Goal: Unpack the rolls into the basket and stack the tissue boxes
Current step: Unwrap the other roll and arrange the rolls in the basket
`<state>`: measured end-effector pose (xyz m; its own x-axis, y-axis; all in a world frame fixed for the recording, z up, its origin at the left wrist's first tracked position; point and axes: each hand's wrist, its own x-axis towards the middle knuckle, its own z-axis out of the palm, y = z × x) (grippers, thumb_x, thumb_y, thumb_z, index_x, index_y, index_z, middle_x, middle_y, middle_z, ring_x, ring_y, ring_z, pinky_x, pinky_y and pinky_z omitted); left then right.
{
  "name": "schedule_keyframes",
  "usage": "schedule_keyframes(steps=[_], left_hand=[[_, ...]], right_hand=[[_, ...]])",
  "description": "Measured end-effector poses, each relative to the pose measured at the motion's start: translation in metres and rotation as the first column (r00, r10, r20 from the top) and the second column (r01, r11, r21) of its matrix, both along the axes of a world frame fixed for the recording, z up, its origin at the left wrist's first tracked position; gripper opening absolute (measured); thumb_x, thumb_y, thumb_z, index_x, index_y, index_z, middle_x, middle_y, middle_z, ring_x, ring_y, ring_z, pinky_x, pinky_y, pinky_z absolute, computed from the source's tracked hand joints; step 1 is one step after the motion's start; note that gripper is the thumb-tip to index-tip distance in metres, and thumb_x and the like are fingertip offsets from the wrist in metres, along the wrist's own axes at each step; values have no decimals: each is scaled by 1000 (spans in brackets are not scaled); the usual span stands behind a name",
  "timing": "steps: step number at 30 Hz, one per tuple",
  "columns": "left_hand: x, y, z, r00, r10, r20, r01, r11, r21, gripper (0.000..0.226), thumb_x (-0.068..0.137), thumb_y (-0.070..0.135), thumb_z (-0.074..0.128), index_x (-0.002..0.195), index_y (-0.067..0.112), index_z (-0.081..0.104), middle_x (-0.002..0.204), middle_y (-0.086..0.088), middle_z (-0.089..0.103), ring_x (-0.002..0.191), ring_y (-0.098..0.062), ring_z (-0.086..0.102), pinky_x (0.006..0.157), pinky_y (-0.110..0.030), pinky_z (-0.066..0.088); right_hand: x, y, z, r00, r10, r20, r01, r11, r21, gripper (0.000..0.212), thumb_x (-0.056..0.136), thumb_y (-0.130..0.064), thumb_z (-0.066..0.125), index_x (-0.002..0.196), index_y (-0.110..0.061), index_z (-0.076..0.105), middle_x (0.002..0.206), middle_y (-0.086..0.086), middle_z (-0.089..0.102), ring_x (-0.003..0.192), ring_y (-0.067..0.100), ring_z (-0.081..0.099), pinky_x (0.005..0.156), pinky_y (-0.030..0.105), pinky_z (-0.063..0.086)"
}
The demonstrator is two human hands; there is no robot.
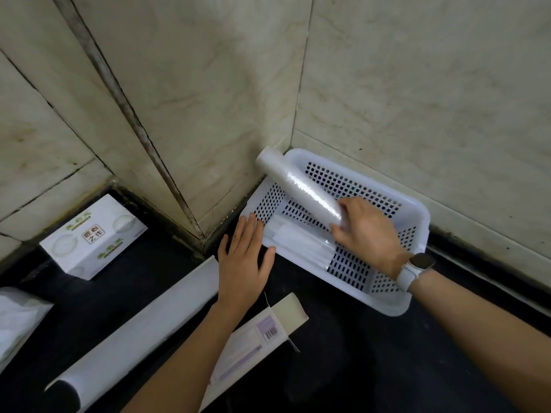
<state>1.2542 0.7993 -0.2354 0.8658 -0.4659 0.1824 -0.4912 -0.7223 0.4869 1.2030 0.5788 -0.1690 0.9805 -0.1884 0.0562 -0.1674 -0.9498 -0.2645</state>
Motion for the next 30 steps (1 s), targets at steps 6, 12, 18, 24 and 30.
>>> schedule_keyframes(steps=[6, 12, 18, 24, 30], left_hand=[[0, -1, -2, 1000, 9, 17, -8, 1000, -26, 56, 90, 40, 30, 135, 9, 42, 146, -11, 39, 137, -24, 19, 107, -54, 27], [0, 0, -2, 1000, 5, -4, -5, 1000, -11, 57, 90, 42, 28, 137, 12, 39, 148, -9, 36, 138, -20, 16, 108, -54, 26], [0, 0, -2, 1000, -1, -14, 1, 1000, -9, 58, 90, 42, 27, 138, 12, 39, 148, -9, 35, 139, -21, 15, 108, -54, 25], [1, 6, 2, 994, -77, -81, 76, 997, -10, 53, 95, 35, 36, 143, 15, 27, 154, -5, 20, 140, -15, 0, 113, -54, 13], [8, 18, 30, 944, -115, -311, 62, 982, -178, 44, 96, 22, 44, 139, 16, 38, 151, -1, 31, 143, -12, 13, 118, -48, 10]], right_hand=[[3, -4, -13, 1000, 24, 20, -23, 999, -29, 40, 87, -28, 55, 118, -5, 46, 105, 14, 56, 89, 23, 49, 78, 35, 46], [15, 2, -28, 998, -30, -60, 22, 991, -130, 39, 87, -21, 55, 118, 0, 44, 114, 19, 51, 96, 33, 46, 81, 40, 41], [10, 3, -34, 991, 39, -131, -69, 971, -230, 47, 92, -34, 48, 131, -12, 32, 121, 16, 47, 100, 30, 46, 76, 39, 47], [16, 4, -23, 984, -20, -179, -20, 976, -218, 52, 90, -31, 50, 134, -15, 27, 131, 14, 41, 111, 30, 42, 89, 41, 41], [1, 32, 8, 978, -42, -203, 3, 983, -186, 55, 92, -23, 42, 141, -15, 19, 142, 13, 33, 126, 30, 33, 99, 43, 33]])
